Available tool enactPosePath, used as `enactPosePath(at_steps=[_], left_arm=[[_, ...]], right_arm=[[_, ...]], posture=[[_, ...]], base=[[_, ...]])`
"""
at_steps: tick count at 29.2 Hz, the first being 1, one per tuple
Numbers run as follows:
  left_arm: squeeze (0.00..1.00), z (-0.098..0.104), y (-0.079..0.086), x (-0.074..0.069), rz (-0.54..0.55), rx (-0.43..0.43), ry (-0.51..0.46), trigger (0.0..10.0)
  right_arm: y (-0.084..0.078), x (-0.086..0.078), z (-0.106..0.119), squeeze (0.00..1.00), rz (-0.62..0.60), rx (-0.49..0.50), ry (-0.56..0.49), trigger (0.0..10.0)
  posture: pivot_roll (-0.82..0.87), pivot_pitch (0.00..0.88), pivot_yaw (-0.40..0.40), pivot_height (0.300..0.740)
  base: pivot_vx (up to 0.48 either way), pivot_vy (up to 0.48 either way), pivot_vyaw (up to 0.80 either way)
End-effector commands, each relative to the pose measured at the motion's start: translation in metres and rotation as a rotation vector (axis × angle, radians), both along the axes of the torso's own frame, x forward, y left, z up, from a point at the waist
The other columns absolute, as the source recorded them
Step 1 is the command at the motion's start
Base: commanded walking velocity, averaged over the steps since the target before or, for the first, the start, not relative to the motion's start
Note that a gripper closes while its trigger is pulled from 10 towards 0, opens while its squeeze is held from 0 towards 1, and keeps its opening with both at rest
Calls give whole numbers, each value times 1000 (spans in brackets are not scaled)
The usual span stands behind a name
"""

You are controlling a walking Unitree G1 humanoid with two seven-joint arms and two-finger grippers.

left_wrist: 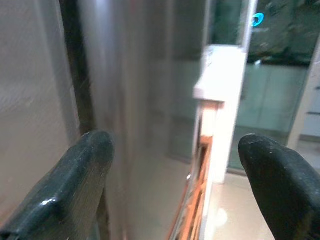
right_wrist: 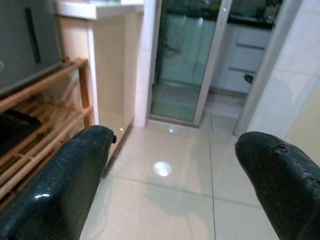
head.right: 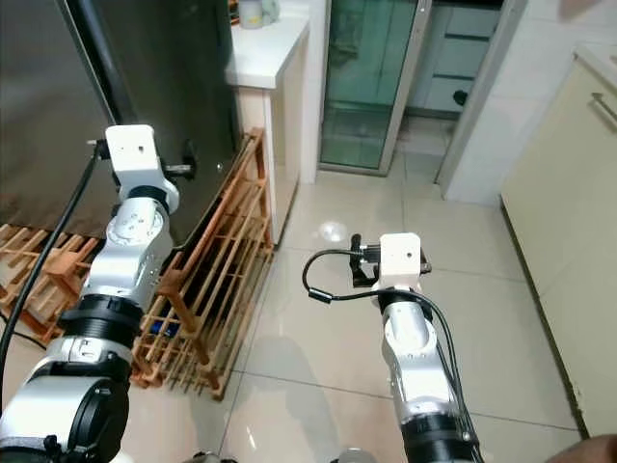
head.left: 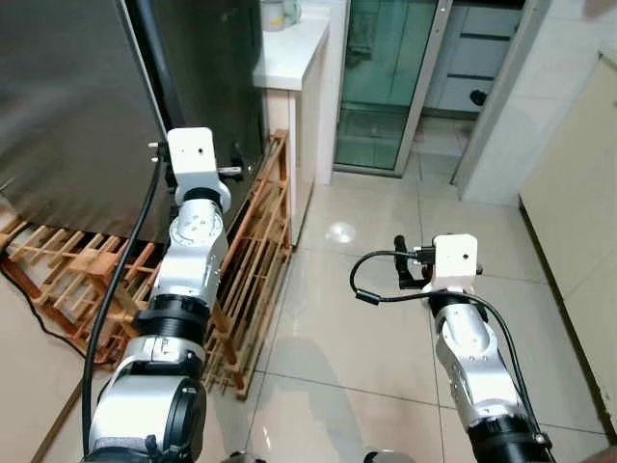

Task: Restocking fridge

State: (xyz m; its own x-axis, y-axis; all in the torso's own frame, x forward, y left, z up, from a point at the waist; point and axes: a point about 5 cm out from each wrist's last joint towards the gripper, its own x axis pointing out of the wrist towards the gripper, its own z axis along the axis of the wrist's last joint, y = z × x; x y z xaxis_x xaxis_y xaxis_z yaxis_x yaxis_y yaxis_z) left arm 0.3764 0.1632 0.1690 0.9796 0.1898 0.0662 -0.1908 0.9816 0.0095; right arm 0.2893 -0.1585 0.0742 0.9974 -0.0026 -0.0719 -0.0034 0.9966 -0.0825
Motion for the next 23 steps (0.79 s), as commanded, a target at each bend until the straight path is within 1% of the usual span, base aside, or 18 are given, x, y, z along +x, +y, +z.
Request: enactPosePath(at_steps=[1,2,7,16,19,23], left_arm=[[0,4,4,4,33,-2,3,10000],[0,7,5,6,47,0,-4,10000],[0,11,9,10,89,-6,-13,10000],[0,15,13,15,118,12,-23,10000],[0,22,20,19,151,25,-33,10000],[0,25,23,21,164,26,-36,10000]], right_arm=[[1,-1,4,0,0,-4,-11,10000],[0,-3,2,0,-1,-6,-4,10000],[-2,-5,1,0,-4,-11,2,10000],[-3,-6,2,0,-7,-14,7,10000],[-2,-6,1,0,-4,-14,12,10000],[-2,-6,1,0,-6,-14,12,10000]], posture=[[-120,0,39,740],[-125,0,38,740],[-130,0,37,740],[-128,0,36,740],[-129,0,38,740],[-133,0,41,740]], base=[[0,0,0],[0,0,0],[0,0,0],[0,0,0],[0,0,0],[0,0,0]])
